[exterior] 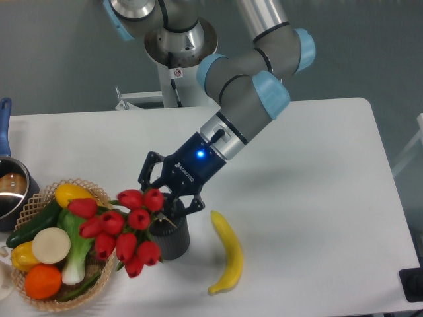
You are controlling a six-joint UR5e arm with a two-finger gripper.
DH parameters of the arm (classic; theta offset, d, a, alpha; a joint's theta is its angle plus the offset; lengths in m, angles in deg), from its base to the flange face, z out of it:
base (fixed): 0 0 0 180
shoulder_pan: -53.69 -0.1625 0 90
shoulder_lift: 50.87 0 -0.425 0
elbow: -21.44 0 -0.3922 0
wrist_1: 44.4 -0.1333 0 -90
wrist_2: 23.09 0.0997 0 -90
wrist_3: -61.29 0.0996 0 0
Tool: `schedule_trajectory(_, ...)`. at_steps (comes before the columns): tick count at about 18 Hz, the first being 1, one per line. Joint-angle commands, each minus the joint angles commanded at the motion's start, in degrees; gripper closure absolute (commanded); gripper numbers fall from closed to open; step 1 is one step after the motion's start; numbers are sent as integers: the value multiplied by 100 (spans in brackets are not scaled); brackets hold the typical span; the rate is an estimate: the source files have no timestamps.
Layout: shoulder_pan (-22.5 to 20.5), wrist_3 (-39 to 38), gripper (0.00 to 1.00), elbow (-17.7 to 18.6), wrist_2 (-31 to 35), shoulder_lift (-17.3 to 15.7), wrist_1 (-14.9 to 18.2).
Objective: Insert the flowers into the vase
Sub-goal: 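Lower the tulip stems into the black vase opening, then open the gripper to release the tulips in the vase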
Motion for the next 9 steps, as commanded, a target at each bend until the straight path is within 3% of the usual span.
schedule_trajectory(3, -44, -9, 0, 149, 167, -105, 0)
schedule_trajectory(9, -483, 9, 0, 720, 229, -605, 26)
